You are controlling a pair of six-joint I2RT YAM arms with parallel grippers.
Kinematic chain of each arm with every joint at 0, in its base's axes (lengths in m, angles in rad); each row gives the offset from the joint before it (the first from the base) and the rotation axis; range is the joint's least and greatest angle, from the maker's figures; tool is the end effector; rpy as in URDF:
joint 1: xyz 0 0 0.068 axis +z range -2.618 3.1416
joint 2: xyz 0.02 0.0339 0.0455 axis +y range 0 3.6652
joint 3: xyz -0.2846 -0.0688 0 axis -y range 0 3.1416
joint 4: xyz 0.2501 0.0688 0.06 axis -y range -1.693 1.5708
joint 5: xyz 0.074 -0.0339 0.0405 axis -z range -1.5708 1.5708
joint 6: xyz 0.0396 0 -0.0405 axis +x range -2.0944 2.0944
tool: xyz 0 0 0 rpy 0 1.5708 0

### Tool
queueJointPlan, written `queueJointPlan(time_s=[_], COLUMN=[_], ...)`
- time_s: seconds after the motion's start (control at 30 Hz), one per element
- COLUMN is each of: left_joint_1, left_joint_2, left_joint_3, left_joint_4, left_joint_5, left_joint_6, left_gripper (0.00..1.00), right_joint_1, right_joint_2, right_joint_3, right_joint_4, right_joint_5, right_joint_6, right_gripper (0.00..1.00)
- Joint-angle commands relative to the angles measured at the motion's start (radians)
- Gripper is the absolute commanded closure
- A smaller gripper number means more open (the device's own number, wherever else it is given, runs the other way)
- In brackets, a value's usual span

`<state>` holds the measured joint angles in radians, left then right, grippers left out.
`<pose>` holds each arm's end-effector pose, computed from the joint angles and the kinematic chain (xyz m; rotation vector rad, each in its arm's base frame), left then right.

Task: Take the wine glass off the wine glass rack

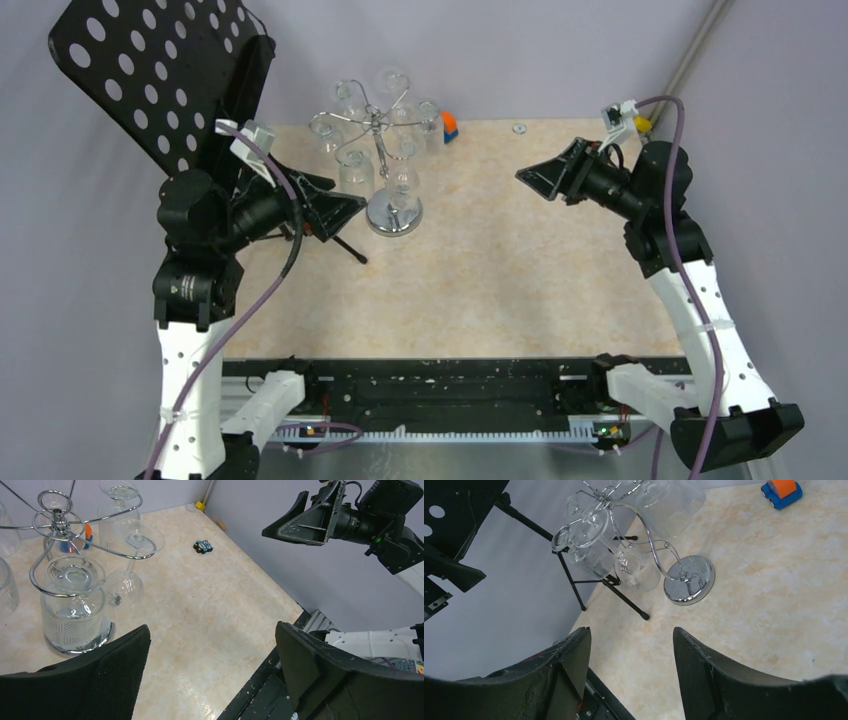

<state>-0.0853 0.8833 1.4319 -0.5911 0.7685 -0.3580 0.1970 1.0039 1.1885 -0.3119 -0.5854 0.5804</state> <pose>0.1211 -0.0380 0.5107 0.3902 1.6418 -0.9522 0.1998 0.0622 0.4449 -0.1212 1.7916 1.0630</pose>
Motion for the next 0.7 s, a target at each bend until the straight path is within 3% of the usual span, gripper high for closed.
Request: queueJointPlan(time_s=[0.0, 0.43, 0.57, 0.67], left_joint_1=[-0.001, -0.001, -0.001, -0.002], left_joint_2=[0.012, -0.041, -0.061, -0.063], left_joint_3=[-0.001, -0.062, -0.118, -0.152], left_joint_4=[0.016, 0.108, 0.263, 0.365], left_joint_5=[-0.004, 0.038, 0.058, 0.067], left_joint_6=[0.024, 0.013, -0.110, -0.177], left_gripper=[0.01, 0.01, 0.01, 0.01], right_joint_1=[0.035, 0.274, 0.362, 0.414], right_joint_2=[0.011, 0.107, 0.199, 0.294], right_joint_3=[0.002, -0.061, 0.009, 0.112], right_joint_4=[0.123, 0.484, 0.478, 0.372], right_joint_5=[0.028, 0.283, 0.407, 0.481], right_joint_6=[0.050, 0.380, 0.405, 0.399], right_gripper=[0.36, 0.21, 0.22, 0.28])
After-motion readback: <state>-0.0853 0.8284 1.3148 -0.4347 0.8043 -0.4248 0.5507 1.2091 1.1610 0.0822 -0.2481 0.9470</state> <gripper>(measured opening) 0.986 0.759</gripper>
